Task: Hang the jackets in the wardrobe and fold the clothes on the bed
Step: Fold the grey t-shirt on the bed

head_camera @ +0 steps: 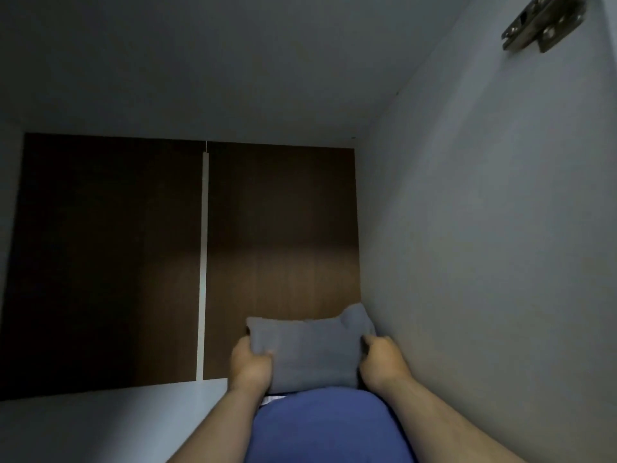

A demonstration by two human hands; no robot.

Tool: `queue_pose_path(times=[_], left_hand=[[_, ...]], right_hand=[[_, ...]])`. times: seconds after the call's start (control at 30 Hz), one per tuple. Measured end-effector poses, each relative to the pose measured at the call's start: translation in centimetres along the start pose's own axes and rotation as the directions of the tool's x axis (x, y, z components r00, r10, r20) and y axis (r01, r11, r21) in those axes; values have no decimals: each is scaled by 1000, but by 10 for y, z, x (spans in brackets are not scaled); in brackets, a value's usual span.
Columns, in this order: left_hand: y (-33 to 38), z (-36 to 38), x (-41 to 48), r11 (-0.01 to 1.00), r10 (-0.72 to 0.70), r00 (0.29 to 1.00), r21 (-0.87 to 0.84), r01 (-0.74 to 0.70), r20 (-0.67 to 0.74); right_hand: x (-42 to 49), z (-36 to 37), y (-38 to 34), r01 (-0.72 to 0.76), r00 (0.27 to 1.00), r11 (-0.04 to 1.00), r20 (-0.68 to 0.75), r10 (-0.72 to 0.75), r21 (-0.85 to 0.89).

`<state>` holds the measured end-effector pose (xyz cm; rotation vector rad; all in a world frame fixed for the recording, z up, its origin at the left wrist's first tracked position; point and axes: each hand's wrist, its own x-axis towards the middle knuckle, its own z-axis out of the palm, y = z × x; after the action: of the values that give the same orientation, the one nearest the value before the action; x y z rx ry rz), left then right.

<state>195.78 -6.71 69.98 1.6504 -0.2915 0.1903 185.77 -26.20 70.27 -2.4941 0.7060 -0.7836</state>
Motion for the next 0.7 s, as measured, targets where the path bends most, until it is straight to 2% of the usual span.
queue_pose_path(times=[0.07,0.13,0.2,0.23,0.27,0.3,0.33,0.37,0.4,0.57,0.7], left_hand=[[-5,2,3,991,-71,997,116,68,27],[-7,-1,4,974,-54,999,221,54,-7],[-5,-6,3,909,136,990,403,-109,-38],[-3,-5,3,838,232,973,508,-201,3],[0,-2,3,755,261,960,599,-267,98],[4,3,3,688,208,950,656,-312,234],[5,8,3,629,87,925,700,-339,370],[5,13,3,587,-35,883,724,-361,469],[4,15,2,571,-97,855,732,-372,510],[2,13,7,602,-77,854,706,-372,515],[-4,12,6,689,-73,874,658,-303,480]], right_hand=[[1,6,4,-53,992,994,110,64,-99],[0,8,2,-51,991,987,114,69,-152],[-4,5,-4,37,998,977,49,-27,-211],[-7,4,-8,86,996,963,41,-78,-255],[-10,3,-11,125,991,946,75,-107,-299],[-12,4,-12,138,984,941,150,-95,-308],[-14,4,-12,109,969,955,245,-40,-276],[-15,4,-11,52,942,974,334,26,-221],[-15,4,-9,0,918,986,390,67,-168],[-12,3,-10,7,913,987,403,59,-159],[-11,2,-11,40,957,983,290,14,-178]])
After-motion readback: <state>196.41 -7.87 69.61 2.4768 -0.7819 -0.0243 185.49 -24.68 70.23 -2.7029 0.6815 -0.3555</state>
